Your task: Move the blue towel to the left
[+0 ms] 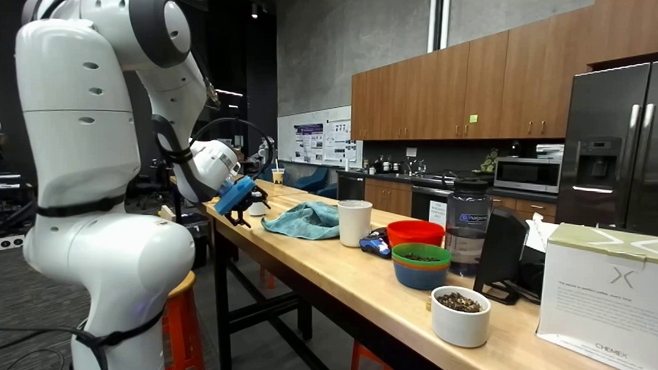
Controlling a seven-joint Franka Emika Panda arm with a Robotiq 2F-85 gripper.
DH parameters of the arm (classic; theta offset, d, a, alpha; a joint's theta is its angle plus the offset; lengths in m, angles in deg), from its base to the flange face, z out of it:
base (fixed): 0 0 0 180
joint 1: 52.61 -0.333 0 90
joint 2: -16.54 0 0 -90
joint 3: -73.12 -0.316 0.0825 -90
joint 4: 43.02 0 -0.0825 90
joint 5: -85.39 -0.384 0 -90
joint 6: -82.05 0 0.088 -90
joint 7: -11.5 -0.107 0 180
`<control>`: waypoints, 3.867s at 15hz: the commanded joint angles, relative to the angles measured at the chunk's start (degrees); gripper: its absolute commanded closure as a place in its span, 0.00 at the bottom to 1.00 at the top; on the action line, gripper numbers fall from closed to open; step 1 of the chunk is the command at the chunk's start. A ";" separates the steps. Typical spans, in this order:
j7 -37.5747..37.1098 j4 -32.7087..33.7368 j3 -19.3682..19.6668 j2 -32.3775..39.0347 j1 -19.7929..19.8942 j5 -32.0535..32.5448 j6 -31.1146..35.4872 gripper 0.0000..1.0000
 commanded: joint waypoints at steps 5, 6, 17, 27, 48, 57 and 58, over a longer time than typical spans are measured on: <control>-1.96 1.34 -0.19 0.85 0.26 2.86 -0.54 0.00; -3.21 1.23 -0.37 1.15 0.27 3.68 -0.93 0.00; -20.43 2.08 -0.99 6.76 -1.40 20.20 -8.30 0.00; -19.00 1.28 -1.36 8.09 -2.07 19.12 -7.68 0.62; -16.54 10.05 1.03 7.70 0.03 28.24 -3.26 0.99; -15.21 16.67 -1.30 12.91 -1.84 26.65 4.36 0.99; -15.27 17.33 -1.74 13.67 -2.15 26.68 5.23 0.99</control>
